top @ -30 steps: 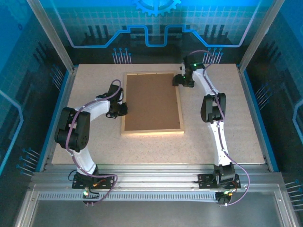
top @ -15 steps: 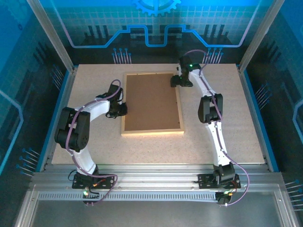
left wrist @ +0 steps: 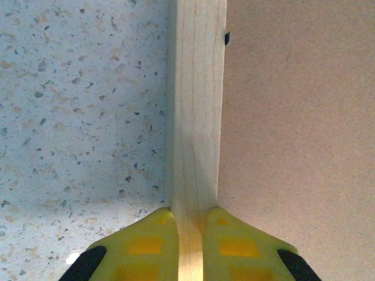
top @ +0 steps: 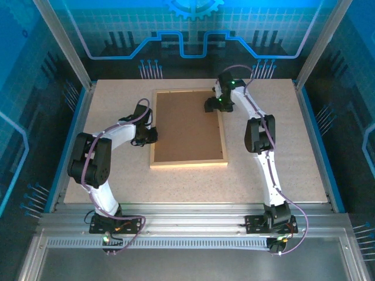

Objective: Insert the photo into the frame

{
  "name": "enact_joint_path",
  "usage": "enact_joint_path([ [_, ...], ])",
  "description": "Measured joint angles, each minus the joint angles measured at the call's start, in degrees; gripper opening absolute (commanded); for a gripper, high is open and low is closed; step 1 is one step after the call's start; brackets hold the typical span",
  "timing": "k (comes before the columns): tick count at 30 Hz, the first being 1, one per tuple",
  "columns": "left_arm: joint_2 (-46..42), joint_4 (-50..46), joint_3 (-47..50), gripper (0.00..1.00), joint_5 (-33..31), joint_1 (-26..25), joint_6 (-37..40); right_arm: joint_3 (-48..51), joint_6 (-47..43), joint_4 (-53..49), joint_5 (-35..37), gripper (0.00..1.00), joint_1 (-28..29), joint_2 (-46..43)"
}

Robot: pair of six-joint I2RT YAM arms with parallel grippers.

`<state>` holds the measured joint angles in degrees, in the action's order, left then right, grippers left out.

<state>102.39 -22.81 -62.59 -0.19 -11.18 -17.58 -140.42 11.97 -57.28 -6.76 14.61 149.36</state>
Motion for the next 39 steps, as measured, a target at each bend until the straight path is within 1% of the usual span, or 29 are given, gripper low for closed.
enact_joint_path([
  [3, 0.0, 0.0, 0.0, 0.04, 0.0, 0.0, 0.0, 5.51, -0.04, 0.94, 0.92, 0.81, 0.33, -4.9],
  [8, 0.0, 0.0, 0.0, 0.04, 0.0, 0.0, 0.0, 13.11, -0.46, 3.39, 4.37, 0.81, -0.61, -13.25],
  [12, 0.0, -0.02, 0.0, 0.04, 0.0, 0.0, 0.0, 18.51, -0.66, 5.97, 5.97, 0.79, -1.68, -16.87],
  [20, 0.0, -0.04, 0.0, 0.04, 0.0, 0.0, 0.0, 25.97, -0.68, 8.55, 6.34, 0.76, -1.31, -17.25],
  [22, 0.0, -0.04, 0.0, 0.04, 0.0, 0.0, 0.0, 26.51, -0.59, 8.79, 6.36, 0.72, -0.94, -17.25],
  [26, 0.0, -0.04, 0.0, 0.04, 0.02, 0.0, 0.0, 27.58, 0.22, 10.47, 6.78, 0.58, -0.5, -17.25],
  [29, 0.0, -0.04, 0.0, 0.04, 0.02, 0.0, 0.0, 28.26, 0.68, 11.17, 6.8, 0.54, -0.46, -17.2],
  [34, -0.02, -0.04, 0.0, 0.04, 0.0, 0.0, 0.0, 28.26, 1.31, 12.26, 6.34, 0.52, -0.46, -17.09],
  [37, -0.02, -0.04, 0.0, 0.04, 0.0, 0.0, -0.02, 28.68, 1.75, 13.07, 6.12, 0.5, -0.42, -16.68],
  [39, -0.02, -0.02, 0.0, 0.04, 0.0, 0.0, -0.02, 29.16, 2.21, 13.25, 6.05, 0.46, -0.39, -16.35],
])
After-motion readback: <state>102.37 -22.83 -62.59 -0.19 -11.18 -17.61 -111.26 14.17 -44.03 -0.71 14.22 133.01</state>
